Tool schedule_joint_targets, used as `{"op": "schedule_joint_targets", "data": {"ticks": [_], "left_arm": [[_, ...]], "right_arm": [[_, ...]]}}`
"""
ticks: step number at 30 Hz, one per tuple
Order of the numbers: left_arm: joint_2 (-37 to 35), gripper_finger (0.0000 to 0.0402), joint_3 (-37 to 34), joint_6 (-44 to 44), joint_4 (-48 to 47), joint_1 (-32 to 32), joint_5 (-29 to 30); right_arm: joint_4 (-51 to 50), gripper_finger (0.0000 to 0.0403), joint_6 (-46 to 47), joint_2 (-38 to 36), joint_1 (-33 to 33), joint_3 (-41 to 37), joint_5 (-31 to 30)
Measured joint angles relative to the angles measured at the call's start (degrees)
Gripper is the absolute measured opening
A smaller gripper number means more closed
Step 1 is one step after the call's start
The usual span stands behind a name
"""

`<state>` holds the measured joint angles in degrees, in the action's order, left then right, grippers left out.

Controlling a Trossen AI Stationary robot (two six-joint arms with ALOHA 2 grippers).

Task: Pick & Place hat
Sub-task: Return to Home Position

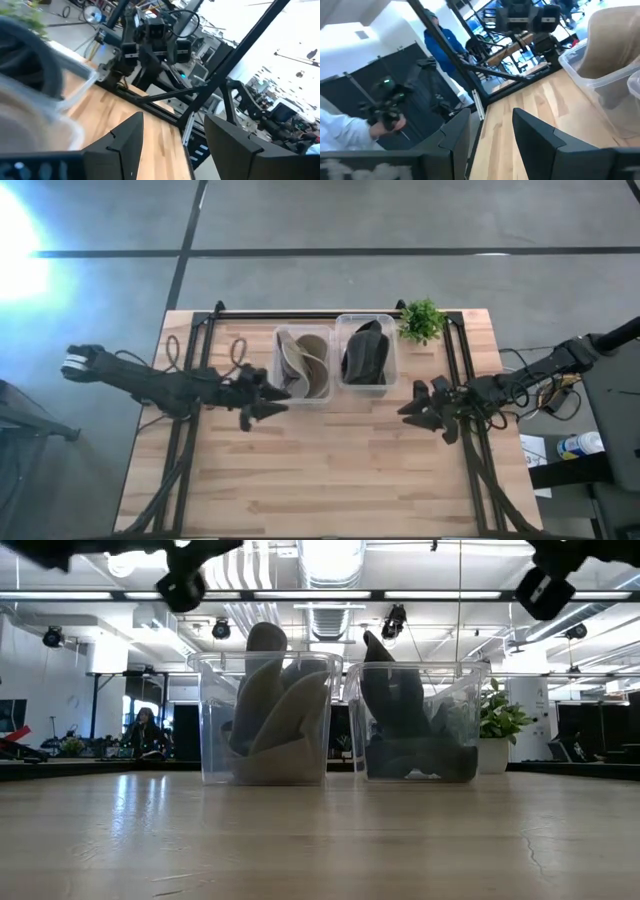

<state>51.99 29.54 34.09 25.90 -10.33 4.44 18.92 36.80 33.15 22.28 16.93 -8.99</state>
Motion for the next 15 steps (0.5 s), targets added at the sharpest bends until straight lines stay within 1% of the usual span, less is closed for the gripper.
{"op": "schedule_joint_targets", "data": {"ticks": [2,5,8,12,15], "left_arm": [[-4.8,0.0202,-3.7,0.0,-0.4,0.0,0.7],[-11.6,0.0202,-8.3,-0.1,0.4,0.1,2.1],[-17.3,0.0202,-12.4,-2.1,0.4,0.1,2.7],[-23.4,0.0202,-17.1,-9.5,0.4,0.1,3.0],[-26.9,0.0202,-19.6,-14.9,0.1,0.1,3.0]], "right_arm": [[-0.2,0.0144,-0.4,-2.4,-0.1,-1.8,0.0],[-0.7,0.0144,-0.6,-5.9,-0.8,-4.8,-1.8],[-1.0,0.0144,-0.7,-8.9,-1.0,-7.3,-3.1],[-0.7,0.0144,-1.9,-11.7,-1.0,-9.9,-7.8],[-0.9,0.0144,-1.3,-12.1,-1.0,-12.1,-8.6]]}}
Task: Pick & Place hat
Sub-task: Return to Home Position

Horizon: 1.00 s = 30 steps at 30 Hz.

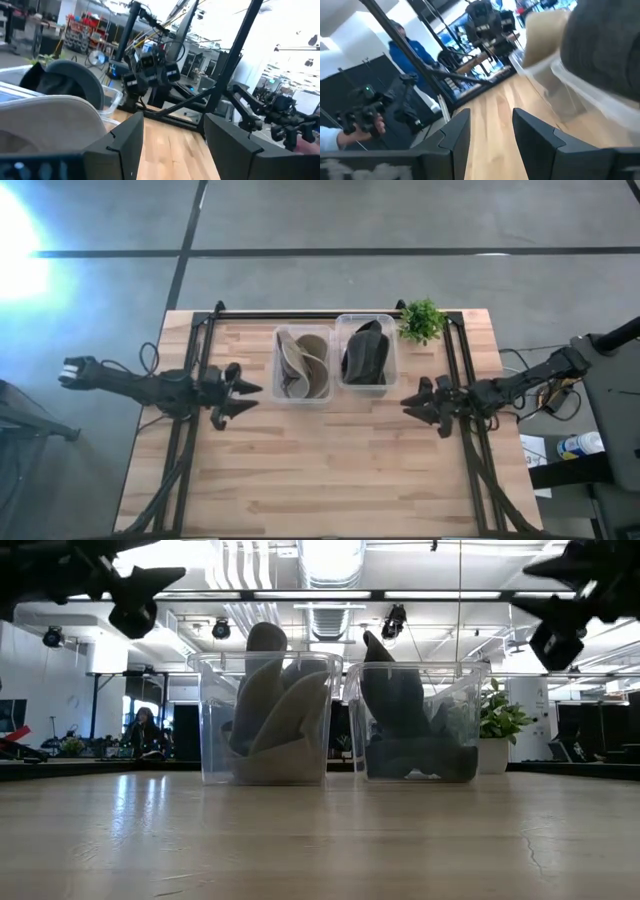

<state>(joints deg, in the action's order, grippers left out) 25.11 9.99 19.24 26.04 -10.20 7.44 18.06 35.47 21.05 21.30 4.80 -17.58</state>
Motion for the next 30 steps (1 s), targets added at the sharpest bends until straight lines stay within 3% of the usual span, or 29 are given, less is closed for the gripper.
{"op": "schedule_joint_targets", "data": {"ticks": [4,11,18,21,27,30], "left_arm": [[-3.1,0.0202,-1.5,0.5,0.2,0.0,1.5],[-4.0,0.0202,-3.1,12.1,-0.2,0.0,3.0],[-5.8,0.0202,-3.9,12.8,-5.3,0.0,2.9],[-9.4,0.0202,-4.3,8.5,-9.9,0.5,2.1],[-17.3,0.0202,-9.4,-6.7,-8.3,4.3,3.7],[-21.4,0.0202,-9.5,-8.9,-11.5,7.7,4.0]], "right_arm": [[0.2,0.0144,0.6,0.1,0.0,-2.9,-0.1],[-9.0,0.0144,0.5,0.1,0.0,-4.3,-0.2],[-14.9,0.0144,0.5,0.1,0.0,-4.3,-0.1],[-14.9,0.0144,0.5,0.1,0.0,-4.3,-0.1],[-14.9,0.0144,0.5,0.1,0.0,-4.3,-0.1],[-14.9,0.0144,0.5,0.1,0.0,-4.3,-0.1]]}}
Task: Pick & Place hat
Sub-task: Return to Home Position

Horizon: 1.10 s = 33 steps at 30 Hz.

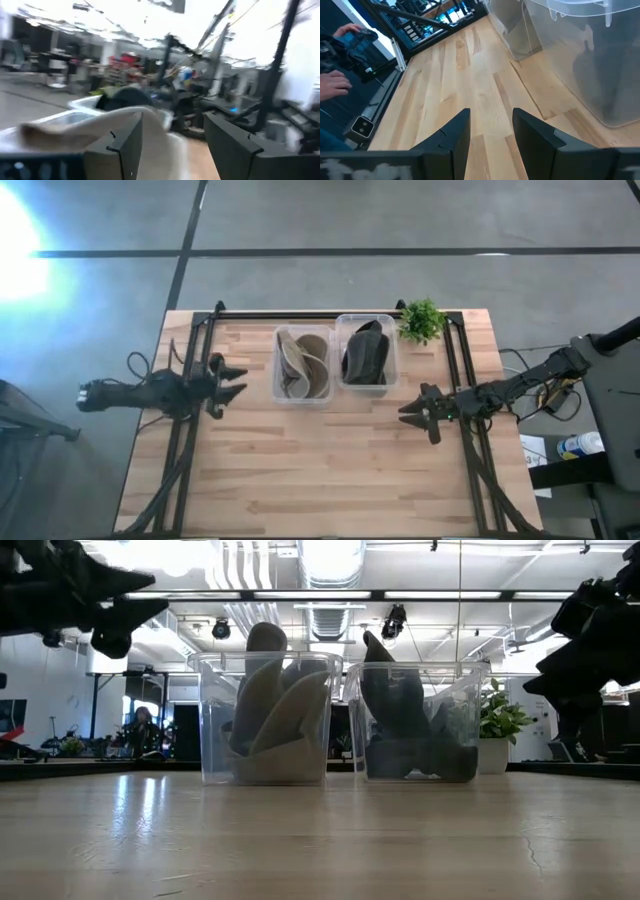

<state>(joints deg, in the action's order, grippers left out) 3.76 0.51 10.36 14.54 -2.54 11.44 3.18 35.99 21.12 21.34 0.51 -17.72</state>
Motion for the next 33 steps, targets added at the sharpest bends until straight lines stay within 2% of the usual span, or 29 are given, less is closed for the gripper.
{"op": "schedule_joint_targets", "data": {"ticks": [2,7,11,33], "left_arm": [[-3.4,0.0202,0.0,-1.1,-4.5,2.4,-0.4],[-3.7,0.0202,0.0,-0.9,-12.8,4.2,-3.1],[-3.6,0.0202,0.0,-3.9,-12.9,4.0,-8.1],[-2.1,0.0202,-0.1,-0.9,-12.9,4.1,-8.4]], "right_arm": [[0.0,0.0144,0.0,0.0,0.0,0.0,0.0],[0.0,0.0144,0.0,0.0,0.0,0.0,0.0],[0.0,0.0144,0.0,0.1,0.0,0.0,0.1],[0.0,0.0144,0.0,0.1,0.0,0.0,0.1]]}}
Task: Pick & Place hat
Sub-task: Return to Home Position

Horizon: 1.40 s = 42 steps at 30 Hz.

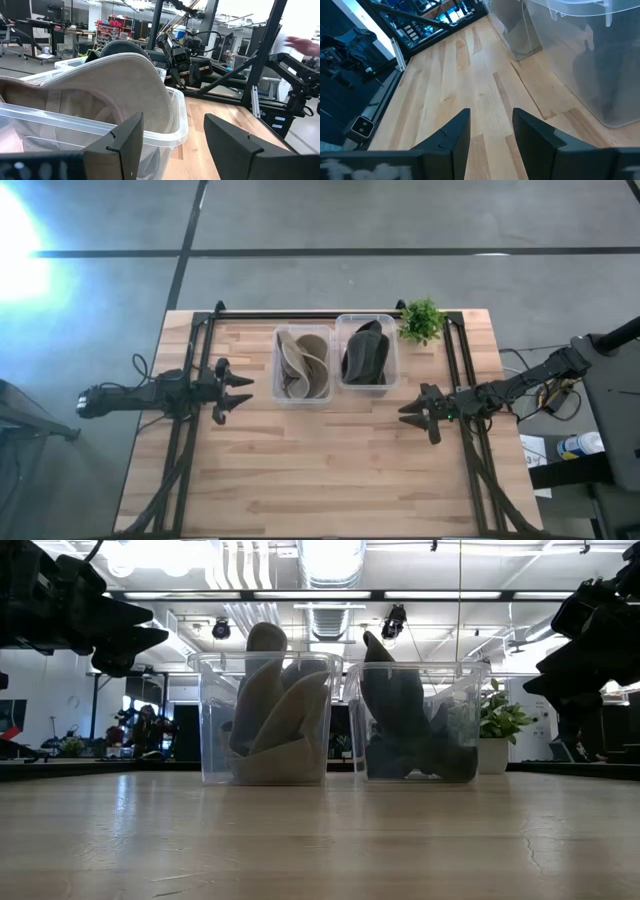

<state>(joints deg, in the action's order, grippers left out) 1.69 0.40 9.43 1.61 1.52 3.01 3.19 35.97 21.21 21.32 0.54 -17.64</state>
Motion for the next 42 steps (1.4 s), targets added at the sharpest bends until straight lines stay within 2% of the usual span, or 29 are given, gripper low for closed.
{"op": "schedule_joint_targets", "data": {"ticks": [7,12,14,19,22,30,42], "left_arm": [[0.0,0.0202,0.0,0.0,0.0,0.0,0.0],[0.0,0.0202,0.0,0.0,0.0,0.0,0.0],[0.0,0.0202,0.0,0.0,0.0,0.0,0.0],[0.0,0.0202,0.0,0.0,0.0,0.0,0.0],[0.0,0.0202,0.0,0.0,0.0,0.0,0.0],[0.1,0.0202,0.0,0.0,0.0,0.0,-0.1],[0.3,0.0202,-0.1,0.0,0.0,0.0,-0.1]], "right_arm": [[-0.1,0.0144,-0.8,-0.8,-0.2,0.0,-0.3],[3.3,0.0144,-10.7,-5.9,-4.1,0.0,0.3],[4.9,0.0144,-16.4,-9.1,-6.0,0.0,3.8],[4.7,0.0144,-26.6,-16.5,-10.7,0.1,16.9],[2.8,0.0144,-29.9,-20.0,-12.9,0.1,20.7],[-2.1,0.0144,-28.7,-21.1,-14.8,0.0,21.1],[-2.2,0.0144,-28.5,-19.2,-14.7,0.0,20.7]]}}
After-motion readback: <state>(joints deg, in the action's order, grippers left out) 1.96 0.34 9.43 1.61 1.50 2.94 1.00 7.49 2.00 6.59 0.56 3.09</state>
